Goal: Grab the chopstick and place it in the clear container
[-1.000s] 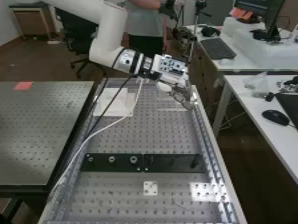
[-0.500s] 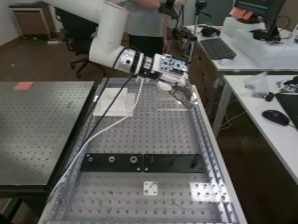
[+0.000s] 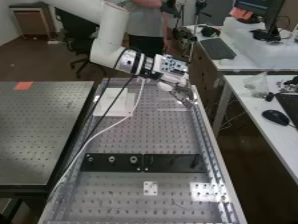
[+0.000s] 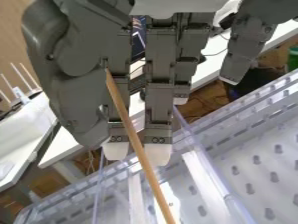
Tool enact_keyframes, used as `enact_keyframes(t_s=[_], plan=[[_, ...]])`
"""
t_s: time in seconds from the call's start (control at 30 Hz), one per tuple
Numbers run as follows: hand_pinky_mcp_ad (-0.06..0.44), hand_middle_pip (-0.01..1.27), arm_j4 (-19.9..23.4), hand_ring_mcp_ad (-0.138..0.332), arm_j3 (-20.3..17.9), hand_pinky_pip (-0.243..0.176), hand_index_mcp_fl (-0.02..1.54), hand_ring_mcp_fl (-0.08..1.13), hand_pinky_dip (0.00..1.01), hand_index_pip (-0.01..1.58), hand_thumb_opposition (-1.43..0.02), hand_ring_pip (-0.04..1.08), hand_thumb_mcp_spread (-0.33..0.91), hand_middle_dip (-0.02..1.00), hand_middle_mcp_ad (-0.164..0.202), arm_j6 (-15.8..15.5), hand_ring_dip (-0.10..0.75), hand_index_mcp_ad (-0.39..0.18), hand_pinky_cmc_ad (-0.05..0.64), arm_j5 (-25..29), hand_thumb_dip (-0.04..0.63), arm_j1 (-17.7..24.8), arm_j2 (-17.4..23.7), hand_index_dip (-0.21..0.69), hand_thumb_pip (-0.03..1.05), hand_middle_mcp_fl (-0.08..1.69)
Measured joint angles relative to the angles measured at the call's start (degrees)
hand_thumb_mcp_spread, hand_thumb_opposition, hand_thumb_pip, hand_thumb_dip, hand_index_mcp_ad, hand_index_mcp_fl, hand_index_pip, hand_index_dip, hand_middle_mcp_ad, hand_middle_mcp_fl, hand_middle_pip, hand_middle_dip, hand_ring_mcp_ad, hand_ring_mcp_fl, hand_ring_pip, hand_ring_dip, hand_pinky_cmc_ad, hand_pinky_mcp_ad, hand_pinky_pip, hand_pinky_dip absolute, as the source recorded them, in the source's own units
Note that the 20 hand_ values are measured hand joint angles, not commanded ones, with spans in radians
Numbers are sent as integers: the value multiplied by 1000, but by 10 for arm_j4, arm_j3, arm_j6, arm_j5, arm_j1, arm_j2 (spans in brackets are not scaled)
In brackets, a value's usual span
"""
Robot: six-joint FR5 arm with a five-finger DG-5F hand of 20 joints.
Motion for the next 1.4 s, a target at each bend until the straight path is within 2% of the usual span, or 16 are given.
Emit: enact_keyframes(t_s=[0.23, 0.33, 0.47, 0.6, 0.7, 0.77, 0.83, 0.87, 0.9, 0.97, 1.0, 1.1, 1.17, 1.23, 1.3, 1.4], plan=[[328, 136, 9, 0, 8, -98, 937, 314, 435, 363, -775, 75, 379, 630, 37, -7, 506, -227, 429, -40, 265, 0, 0, 297, 604, 1114], [330, 113, 11, 2, 10, -120, 846, 260, 457, 278, -771, 80, 330, 630, 37, -6, 506, -220, 454, -27, 267, -1, 1, 283, 607, 981], [328, 106, 23, 37, 9, -124, 688, 176, 464, 145, -750, 70, 276, 630, 35, -4, 487, -215, 466, -31, 250, -2, 9, 279, 620, 899], [330, 87, 41, 51, 4, -140, 592, 110, 461, 82, -730, 73, 227, 630, 37, -5, 476, -204, 476, -35, 211, -3, 20, 354, 585, 684], [333, 89, 60, 68, -3, -140, 513, 49, 461, 63, -709, 75, 209, 630, 38, -7, 471, -204, 497, -33, 197, -4, 30, 400, 578, 595], [344, 87, 75, 68, -11, -140, 393, 37, 461, 52, -696, 79, 182, 602, 37, -12, 450, -208, 492, -36, 175, -6, 42, 421, 511, 454], [353, 87, 91, 99, -20, -140, 253, 30, 452, 33, -682, 79, 143, 536, 37, -21, 394, -204, 508, -37, 126, -8, 56, 433, 435, 302], [363, 87, 101, 99, -27, -148, 208, 35, 435, 37, -682, 77, 129, 506, 38, -29, 367, -208, 518, -37, 103, -10, 65, 436, 419, 234], [365, 91, 111, 117, -35, -154, 176, 14, 417, 35, -667, 75, 131, 480, 44, -40, 339, -208, 525, -37, 86, -12, 76, 429, 414, 216], [379, 87, 123, 119, -46, -155, 152, 14, 393, 37, -663, 77, 113, 424, 59, -58, 295, -188, 545, -37, 68, -16, 92, 396, 375, 218], [394, 91, 127, 134, -53, -155, 138, 12, 367, 37, -668, 75, 115, 393, 63, -70, 251, -176, 553, -37, 52, -19, 103, 354, 342, 202], [396, 105, 126, 155, -62, -182, 110, 12, 257, 51, -714, 73, 98, 278, 68, -98, 147, -169, 572, -37, 24, -27, 125, 251, 333, 108], [408, 124, 115, 162, -67, -188, 103, 12, 239, 51, -740, 80, 101, 250, 68, -125, 127, -169, 592, -33, 21, -33, 139, 220, 323, 105], [408, 136, 104, 161, -69, -188, 106, 16, 223, 68, -749, 73, 101, 232, 68, -139, 96, -162, 595, -22, 23, -38, 145, 188, 318, 99], [408, 136, 85, 182, -70, -188, 103, 12, 194, 75, -750, 75, 101, 201, 75, -161, 63, -152, 604, -14, 24, -45, 155, 169, 300, 103], [410, 138, 66, 176, -70, -192, 106, 16, 164, 75, -749, 75, 101, 178, 72, -196, 33, -155, 620, -9, 14, -52, 166, 138, 288, 101]])
